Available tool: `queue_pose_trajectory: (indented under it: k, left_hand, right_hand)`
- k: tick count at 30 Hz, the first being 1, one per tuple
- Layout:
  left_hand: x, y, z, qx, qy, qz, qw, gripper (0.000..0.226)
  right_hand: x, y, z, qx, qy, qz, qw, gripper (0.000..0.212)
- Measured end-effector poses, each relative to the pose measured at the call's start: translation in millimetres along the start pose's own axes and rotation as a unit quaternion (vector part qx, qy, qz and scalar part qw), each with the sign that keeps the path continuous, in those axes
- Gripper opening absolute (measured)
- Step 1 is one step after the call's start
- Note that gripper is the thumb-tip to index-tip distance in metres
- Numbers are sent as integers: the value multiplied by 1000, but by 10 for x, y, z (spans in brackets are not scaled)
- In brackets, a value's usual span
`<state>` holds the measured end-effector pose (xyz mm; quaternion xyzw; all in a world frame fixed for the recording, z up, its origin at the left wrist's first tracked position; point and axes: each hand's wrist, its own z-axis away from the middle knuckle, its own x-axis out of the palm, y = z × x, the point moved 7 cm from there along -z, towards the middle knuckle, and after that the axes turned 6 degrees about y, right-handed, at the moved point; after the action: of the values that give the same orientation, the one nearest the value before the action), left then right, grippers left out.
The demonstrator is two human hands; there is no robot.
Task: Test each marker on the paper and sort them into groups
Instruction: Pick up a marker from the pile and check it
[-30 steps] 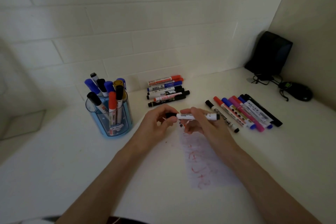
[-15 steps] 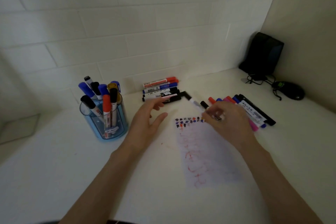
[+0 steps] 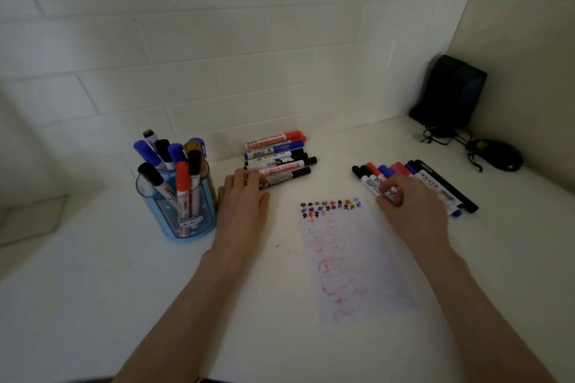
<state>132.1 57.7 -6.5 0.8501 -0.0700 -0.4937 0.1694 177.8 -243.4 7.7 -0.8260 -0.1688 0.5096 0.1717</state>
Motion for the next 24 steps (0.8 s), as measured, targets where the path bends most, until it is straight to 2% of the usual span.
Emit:
queue_pose_trajectory:
  k: [4, 7, 9, 11, 14, 15, 17, 20, 22, 24]
  left_hand:
    - [23, -38, 10, -36, -11, 29, 999, 34]
    - [-5, -22, 9, -42, -13, 41, 998, 19]
    - [-68, 24, 0, -30, 13, 88, 996, 7]
    - [-148, 88, 15, -32, 40, 163, 985, 2]
    - [-125, 242, 57, -29, 16, 283, 959, 3]
    - [-99, 295, 75, -26, 0, 324, 946, 7]
    - [-58, 358, 91, -29, -21, 395, 918, 10]
    - [-26, 385, 97, -50, -28, 469, 881, 10]
    - [-30, 368, 96, -69, -21, 500, 863, 11]
    - [-43, 346, 91, -80, -16, 511, 856, 12]
  right_hand:
    - [28, -52, 19, -14, 14, -14, 1000, 11]
    - [8, -161, 30, -45, 36, -51, 997, 14]
    - [-18, -329, 87, -95, 51, -97, 989, 19]
    - [5, -588, 213, -171, 36, -127, 976, 35]
    - [82, -895, 389, -268, 24, -114, 956, 49]
    - [86, -925, 400, -267, 33, -122, 955, 45]
    - [76, -866, 354, -190, 37, -204, 960, 31]
    - [92, -690, 306, -66, 39, -331, 941, 33]
    - [99, -657, 327, -43, 37, -338, 939, 37]
    - [93, -681, 356, -57, 42, -293, 954, 40]
